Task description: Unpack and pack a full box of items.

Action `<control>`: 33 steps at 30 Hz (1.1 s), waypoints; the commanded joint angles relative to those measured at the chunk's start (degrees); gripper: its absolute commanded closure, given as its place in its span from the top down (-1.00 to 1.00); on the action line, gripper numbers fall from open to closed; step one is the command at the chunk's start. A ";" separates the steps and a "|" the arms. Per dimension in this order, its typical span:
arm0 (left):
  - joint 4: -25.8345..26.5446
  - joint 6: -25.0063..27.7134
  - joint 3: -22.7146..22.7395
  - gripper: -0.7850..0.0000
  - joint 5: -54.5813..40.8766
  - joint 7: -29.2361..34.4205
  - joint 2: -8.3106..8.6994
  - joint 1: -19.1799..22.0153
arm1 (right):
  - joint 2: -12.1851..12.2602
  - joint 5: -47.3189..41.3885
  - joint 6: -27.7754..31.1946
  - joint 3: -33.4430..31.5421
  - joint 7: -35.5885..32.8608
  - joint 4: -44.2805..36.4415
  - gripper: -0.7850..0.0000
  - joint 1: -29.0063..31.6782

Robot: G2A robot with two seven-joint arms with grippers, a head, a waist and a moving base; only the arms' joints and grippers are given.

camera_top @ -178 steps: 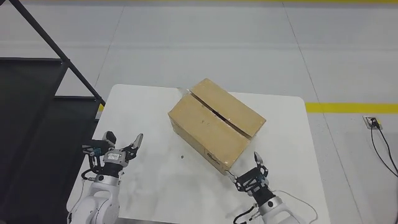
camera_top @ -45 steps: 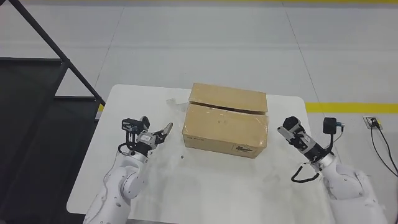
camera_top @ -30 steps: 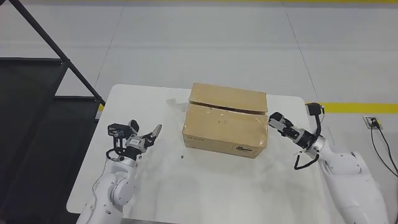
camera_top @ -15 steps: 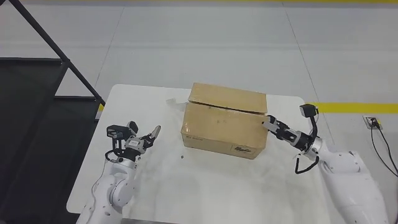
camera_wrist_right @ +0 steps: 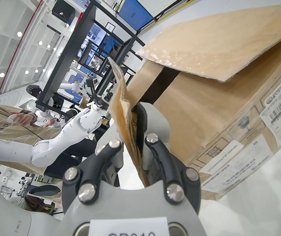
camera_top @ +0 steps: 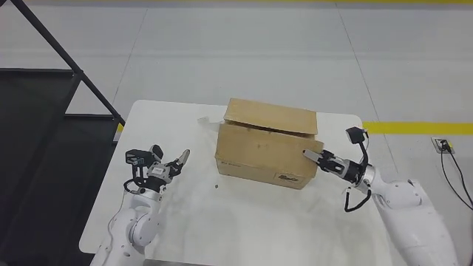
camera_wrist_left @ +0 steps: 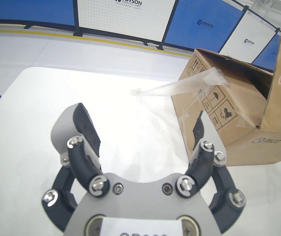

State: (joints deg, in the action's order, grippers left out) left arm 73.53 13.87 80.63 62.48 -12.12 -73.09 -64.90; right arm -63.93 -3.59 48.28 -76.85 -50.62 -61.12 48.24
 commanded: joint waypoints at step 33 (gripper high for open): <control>-3.59 -0.84 1.12 1.00 -0.47 0.78 0.09 2.77 | 4.34 -6.77 5.33 12.31 -0.06 -8.20 -1.00 1.94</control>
State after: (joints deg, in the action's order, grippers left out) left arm 70.18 13.06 81.76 62.06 -11.37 -72.98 -62.24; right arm -59.93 -10.05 53.39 -65.11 -50.90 -68.97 50.12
